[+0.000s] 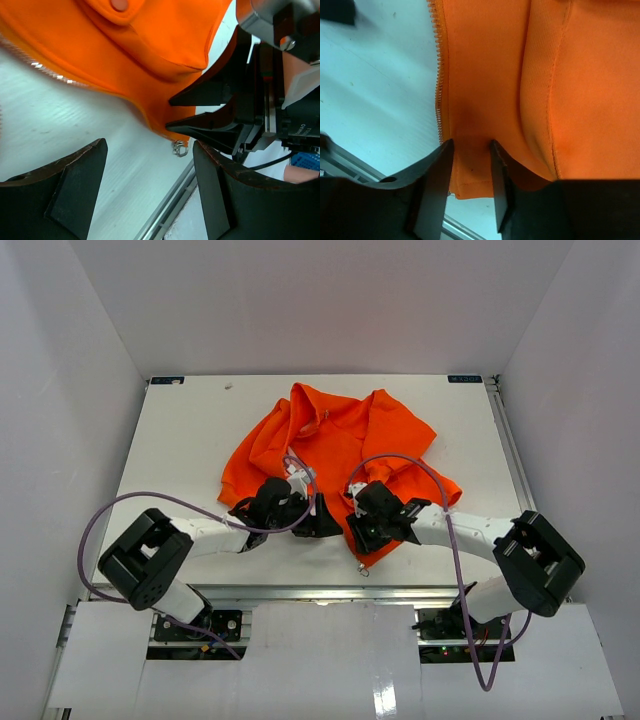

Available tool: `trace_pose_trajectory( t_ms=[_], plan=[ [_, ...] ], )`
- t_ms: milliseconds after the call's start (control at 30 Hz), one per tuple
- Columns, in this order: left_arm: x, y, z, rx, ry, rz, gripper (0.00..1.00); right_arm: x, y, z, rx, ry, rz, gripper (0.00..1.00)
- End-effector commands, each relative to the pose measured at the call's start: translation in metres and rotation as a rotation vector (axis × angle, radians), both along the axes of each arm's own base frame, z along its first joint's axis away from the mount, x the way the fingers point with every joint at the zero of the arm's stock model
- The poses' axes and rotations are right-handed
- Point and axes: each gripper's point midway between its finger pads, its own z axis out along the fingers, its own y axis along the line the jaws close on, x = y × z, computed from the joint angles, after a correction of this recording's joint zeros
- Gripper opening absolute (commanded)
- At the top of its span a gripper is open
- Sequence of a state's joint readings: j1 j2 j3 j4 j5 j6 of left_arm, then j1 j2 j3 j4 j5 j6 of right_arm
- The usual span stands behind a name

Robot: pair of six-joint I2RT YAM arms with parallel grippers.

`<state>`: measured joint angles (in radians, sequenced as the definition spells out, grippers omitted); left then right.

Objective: Zip up the jacket

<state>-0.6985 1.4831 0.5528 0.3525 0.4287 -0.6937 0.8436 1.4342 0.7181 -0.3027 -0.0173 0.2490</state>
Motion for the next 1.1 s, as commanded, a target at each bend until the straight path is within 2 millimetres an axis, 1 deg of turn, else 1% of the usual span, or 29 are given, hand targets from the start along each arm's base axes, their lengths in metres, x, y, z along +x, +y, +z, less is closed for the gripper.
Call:
trace_pose_trajectory(
  t_ms=[0, 67, 133, 200, 300, 367, 400, 467, 533, 567, 633, 700, 733, 800, 833, 867, 900, 967, 1000, 1067],
  plan=[
    [0.01, -0.023, 0.019, -0.052, -0.046, 0.024, 0.8, -0.003, 0.009, 0.0, 0.062, -0.014, -0.044, 0.38],
    [0.01, -0.027, 0.013, -0.058, -0.022, 0.033, 0.8, -0.006, 0.013, 0.003, 0.104, -0.018, -0.043, 0.34],
    [0.011, -0.032, 0.012, -0.07, -0.006, 0.036, 0.79, -0.006, 0.018, 0.012, 0.144, -0.037, -0.044, 0.34],
    [0.011, -0.04, 0.003, -0.049, 0.022, 0.031, 0.78, -0.003, 0.014, 0.018, 0.152, -0.069, -0.066, 0.34],
    [0.011, -0.042, -0.016, 0.003, 0.062, 0.066, 0.77, 0.003, 0.003, 0.027, 0.137, -0.122, -0.124, 0.34],
    [0.007, -0.039, -0.026, 0.015, 0.085, 0.107, 0.77, 0.008, -0.004, 0.042, 0.152, -0.177, -0.162, 0.34],
    [0.008, -0.038, -0.031, 0.017, 0.099, 0.138, 0.77, 0.01, -0.008, 0.045, 0.152, -0.192, -0.183, 0.34],
    [0.007, -0.038, -0.039, 0.029, 0.127, 0.172, 0.76, 0.011, -0.013, 0.06, 0.186, -0.226, -0.212, 0.34],
    [0.006, -0.04, -0.047, 0.049, 0.147, 0.182, 0.74, 0.012, -0.016, 0.077, 0.232, -0.272, -0.234, 0.34],
    [0.007, -0.042, -0.05, 0.055, 0.151, 0.185, 0.73, 0.012, -0.018, 0.082, 0.245, -0.287, -0.243, 0.34],
    [0.009, -0.045, -0.054, 0.065, 0.155, 0.186, 0.69, 0.013, -0.021, 0.09, 0.265, -0.312, -0.253, 0.35],
    [0.01, -0.047, -0.058, 0.073, 0.158, 0.19, 0.62, 0.013, -0.023, 0.093, 0.271, -0.324, -0.249, 0.38],
    [0.011, -0.048, -0.058, 0.067, 0.149, 0.185, 0.56, 0.012, -0.024, 0.093, 0.271, -0.326, -0.239, 0.4],
    [0.013, -0.053, -0.051, 0.034, 0.101, 0.154, 0.39, 0.008, -0.023, 0.091, 0.272, -0.324, -0.207, 0.46],
    [0.014, -0.055, -0.044, 0.013, 0.062, 0.133, 0.27, 0.006, -0.021, 0.09, 0.279, -0.322, -0.184, 0.49],
    [0.014, -0.057, -0.035, -0.016, 0.02, 0.113, 0.19, 0.003, -0.019, 0.089, 0.292, -0.318, -0.161, 0.52],
    [0.014, -0.057, -0.024, -0.051, -0.024, 0.094, 0.14, 0.0, -0.016, 0.089, 0.311, -0.314, -0.139, 0.54],
    [0.009, -0.059, 0.0, -0.124, -0.109, 0.045, 0.11, -0.005, -0.011, 0.092, 0.354, -0.321, -0.095, 0.56],
    [0.008, -0.059, 0.009, -0.148, -0.132, 0.039, 0.09, -0.009, -0.01, 0.091, 0.365, -0.317, -0.074, 0.57],
    [0.002, -0.062, 0.027, -0.182, -0.192, -0.022, 0.02, -0.024, 0.001, 0.093, 0.447, -0.302, 0.032, 0.57]
  ],
)
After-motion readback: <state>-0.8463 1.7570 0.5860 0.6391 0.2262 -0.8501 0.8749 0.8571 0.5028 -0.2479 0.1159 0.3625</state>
